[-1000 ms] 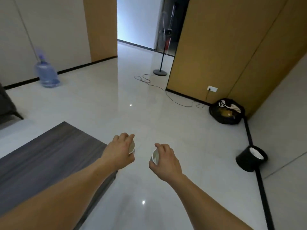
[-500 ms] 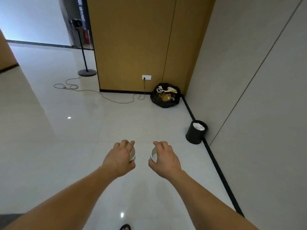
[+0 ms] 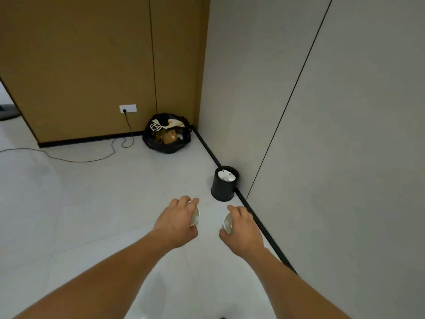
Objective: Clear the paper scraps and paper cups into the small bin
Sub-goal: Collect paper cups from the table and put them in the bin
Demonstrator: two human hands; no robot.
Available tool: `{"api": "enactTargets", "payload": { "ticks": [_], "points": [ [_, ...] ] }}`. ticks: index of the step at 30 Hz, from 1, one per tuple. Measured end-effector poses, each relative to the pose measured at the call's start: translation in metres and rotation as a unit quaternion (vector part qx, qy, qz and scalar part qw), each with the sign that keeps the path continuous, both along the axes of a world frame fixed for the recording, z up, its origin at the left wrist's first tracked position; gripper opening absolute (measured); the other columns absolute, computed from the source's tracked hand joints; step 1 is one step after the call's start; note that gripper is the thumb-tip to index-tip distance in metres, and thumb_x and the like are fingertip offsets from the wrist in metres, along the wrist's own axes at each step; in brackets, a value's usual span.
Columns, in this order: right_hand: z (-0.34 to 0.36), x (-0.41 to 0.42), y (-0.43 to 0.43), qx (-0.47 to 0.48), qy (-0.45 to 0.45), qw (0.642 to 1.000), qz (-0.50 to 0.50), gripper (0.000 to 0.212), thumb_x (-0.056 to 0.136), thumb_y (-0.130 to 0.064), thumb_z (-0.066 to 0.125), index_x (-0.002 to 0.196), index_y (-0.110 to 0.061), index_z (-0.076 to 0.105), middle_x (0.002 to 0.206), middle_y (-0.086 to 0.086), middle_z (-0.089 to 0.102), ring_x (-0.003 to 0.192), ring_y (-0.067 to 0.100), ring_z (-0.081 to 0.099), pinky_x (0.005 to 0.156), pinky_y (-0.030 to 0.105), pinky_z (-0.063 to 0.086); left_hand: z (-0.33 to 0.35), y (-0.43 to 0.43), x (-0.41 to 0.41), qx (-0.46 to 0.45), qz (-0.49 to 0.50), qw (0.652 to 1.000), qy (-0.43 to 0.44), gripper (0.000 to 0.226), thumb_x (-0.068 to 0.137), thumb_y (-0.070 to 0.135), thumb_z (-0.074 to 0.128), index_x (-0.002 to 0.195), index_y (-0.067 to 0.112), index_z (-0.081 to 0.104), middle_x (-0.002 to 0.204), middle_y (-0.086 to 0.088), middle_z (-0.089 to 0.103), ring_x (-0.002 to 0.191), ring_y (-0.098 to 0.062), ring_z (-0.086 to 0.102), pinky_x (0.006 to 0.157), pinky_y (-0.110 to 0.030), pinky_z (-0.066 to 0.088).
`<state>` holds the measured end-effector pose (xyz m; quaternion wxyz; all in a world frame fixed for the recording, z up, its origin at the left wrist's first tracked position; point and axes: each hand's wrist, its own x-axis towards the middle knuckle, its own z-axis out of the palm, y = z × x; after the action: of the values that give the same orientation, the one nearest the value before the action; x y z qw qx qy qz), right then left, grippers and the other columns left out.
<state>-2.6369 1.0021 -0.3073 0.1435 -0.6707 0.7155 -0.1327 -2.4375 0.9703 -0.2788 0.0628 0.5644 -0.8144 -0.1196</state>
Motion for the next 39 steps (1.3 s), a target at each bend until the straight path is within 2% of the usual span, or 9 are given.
{"api": "enactTargets", "payload": {
  "ticks": [7, 13, 25, 32, 37, 39],
  "points": [
    [-0.012, -0.062, -0.133, 0.018, -0.007, 1.0, -0.002, 0.07, 0.087, -0.04, 0.058, 0.148, -0.022, 0.029, 0.143, -0.001, 0.035, 0.129, 0.021, 0.037, 0.102, 0.033, 0.041, -0.002, -0.138, -0.062, 0.013, -0.004, 1.0, -0.026, 0.077, 0.084, 0.038, 0.059, 0.149, 0.026, 0.02, 0.148, 0.0, 0.029, 0.129, -0.024, 0.034, 0.105, -0.035, 0.04],
    [-0.004, -0.124, -0.25, 0.004, 0.003, 1.0, -0.003, 0.07, 0.086, -0.039, 0.059, 0.148, -0.022, 0.031, 0.142, -0.001, 0.036, 0.129, 0.021, 0.038, 0.102, 0.032, 0.04, 0.003, -0.251, -0.118, 0.003, 0.001, 1.0, -0.005, 0.079, 0.083, 0.038, 0.062, 0.149, 0.026, 0.021, 0.146, 0.0, 0.031, 0.127, -0.023, 0.036, 0.103, -0.034, 0.042],
    [-0.044, -0.17, -0.466, 0.031, 0.005, 0.998, -0.051, 0.066, 0.087, -0.043, 0.059, 0.145, -0.023, 0.033, 0.139, -0.001, 0.039, 0.124, 0.019, 0.04, 0.098, 0.03, 0.044, -0.046, -0.503, -0.176, 0.042, -0.073, 0.996, 0.012, 0.079, 0.083, 0.035, 0.063, 0.149, 0.025, 0.022, 0.143, 0.001, 0.033, 0.124, -0.022, 0.036, 0.099, -0.03, 0.041],
    [-0.089, -0.192, -0.558, 0.056, -0.027, 0.993, -0.101, 0.069, 0.085, -0.042, 0.062, 0.145, -0.021, 0.035, 0.14, 0.001, 0.04, 0.123, 0.02, 0.042, 0.095, 0.029, 0.044, -0.091, -0.616, -0.213, 0.095, -0.128, 0.987, -0.007, 0.076, 0.086, 0.037, 0.059, 0.15, 0.021, 0.022, 0.146, -0.002, 0.031, 0.126, -0.024, 0.035, 0.102, -0.033, 0.04],
    [-0.142, -0.215, -0.622, 0.116, -0.042, 0.988, -0.097, 0.075, 0.084, -0.046, 0.065, 0.146, -0.023, 0.028, 0.144, 0.0, 0.036, 0.13, 0.02, 0.039, 0.102, 0.032, 0.044, -0.134, -0.678, -0.244, 0.145, -0.109, 0.983, -0.014, 0.078, 0.083, 0.036, 0.063, 0.149, 0.021, 0.024, 0.144, -0.003, 0.034, 0.124, -0.024, 0.037, 0.1, -0.032, 0.042],
    [-0.166, -0.226, -0.652, 0.122, -0.051, 0.988, -0.082, 0.075, 0.083, -0.044, 0.066, 0.145, -0.022, 0.03, 0.142, 0.002, 0.038, 0.128, 0.022, 0.041, 0.1, 0.033, 0.046, -0.155, -0.706, -0.257, 0.154, -0.086, 0.984, -0.018, 0.078, 0.082, 0.036, 0.065, 0.148, 0.021, 0.025, 0.142, -0.003, 0.036, 0.123, -0.024, 0.038, 0.099, -0.032, 0.042]
  ]
}}
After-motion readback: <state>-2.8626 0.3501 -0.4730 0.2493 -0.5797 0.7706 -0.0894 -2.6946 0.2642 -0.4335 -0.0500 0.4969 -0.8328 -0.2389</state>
